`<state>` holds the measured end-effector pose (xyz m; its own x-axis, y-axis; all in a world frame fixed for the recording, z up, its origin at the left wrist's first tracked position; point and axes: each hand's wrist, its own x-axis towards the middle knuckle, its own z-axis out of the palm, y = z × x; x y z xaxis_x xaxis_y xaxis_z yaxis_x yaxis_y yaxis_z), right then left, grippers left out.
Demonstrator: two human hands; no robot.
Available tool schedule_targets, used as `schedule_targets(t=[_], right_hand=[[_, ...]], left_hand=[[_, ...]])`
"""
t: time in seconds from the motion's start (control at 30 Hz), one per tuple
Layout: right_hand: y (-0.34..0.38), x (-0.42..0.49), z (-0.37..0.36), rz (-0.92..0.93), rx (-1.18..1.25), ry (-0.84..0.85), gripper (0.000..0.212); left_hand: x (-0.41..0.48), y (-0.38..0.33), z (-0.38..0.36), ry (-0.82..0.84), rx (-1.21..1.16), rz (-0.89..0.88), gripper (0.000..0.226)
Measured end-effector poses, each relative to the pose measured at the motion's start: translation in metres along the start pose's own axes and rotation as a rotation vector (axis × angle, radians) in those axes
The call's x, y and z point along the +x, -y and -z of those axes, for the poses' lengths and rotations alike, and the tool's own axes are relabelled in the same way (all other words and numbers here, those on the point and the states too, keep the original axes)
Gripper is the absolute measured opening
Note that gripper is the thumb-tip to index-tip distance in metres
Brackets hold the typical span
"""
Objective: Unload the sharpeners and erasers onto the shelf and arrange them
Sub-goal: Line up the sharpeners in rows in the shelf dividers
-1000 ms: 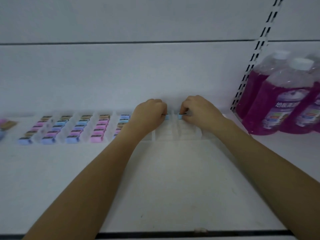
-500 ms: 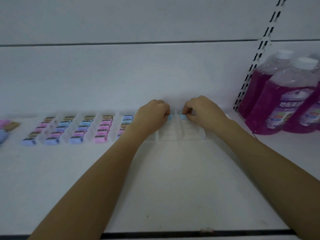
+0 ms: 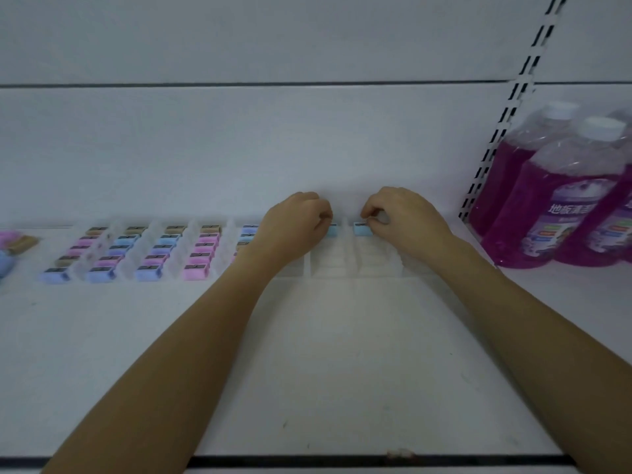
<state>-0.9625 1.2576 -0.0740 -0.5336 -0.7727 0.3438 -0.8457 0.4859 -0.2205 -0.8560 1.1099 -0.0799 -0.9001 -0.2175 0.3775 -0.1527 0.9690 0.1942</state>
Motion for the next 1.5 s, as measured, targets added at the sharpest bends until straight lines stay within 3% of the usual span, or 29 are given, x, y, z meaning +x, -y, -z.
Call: schedule_targets(t=[0.23, 0.37, 0.63, 0.9, 1.23, 1.5], right_hand=[[0.005, -0.002, 0.014, 0.042, 0.185, -0.18, 0.024], [0.034, 0.003, 0.022, 0.148, 0.192, -0.099, 0.03], [0.168, -0.003, -0.009, 0.413, 0.105, 0.066, 0.034], [0.314, -0.006, -0.051, 0.47, 0.16, 0.1, 0.032], [0.421, 0.033, -0.096, 0.428, 0.184, 0.201, 0.028], [0.458, 0.091, -0.133, 0.45, 0.146, 0.321, 0.028]], left_hand=[[-0.003, 0.014, 0.031, -0.204, -0.088, 0.029, 0.022], [-0.017, 0.032, 0.063, -0.214, -0.008, 0.013, 0.024], [-0.075, 0.113, 0.161, -0.127, 0.263, 0.098, 0.027], [-0.187, 0.224, 0.239, -0.117, 0.249, 0.208, 0.028], [-0.295, 0.329, 0.244, -0.018, 0.078, 0.448, 0.032], [-0.281, 0.382, 0.214, 0.102, -0.026, 0.399, 0.038]])
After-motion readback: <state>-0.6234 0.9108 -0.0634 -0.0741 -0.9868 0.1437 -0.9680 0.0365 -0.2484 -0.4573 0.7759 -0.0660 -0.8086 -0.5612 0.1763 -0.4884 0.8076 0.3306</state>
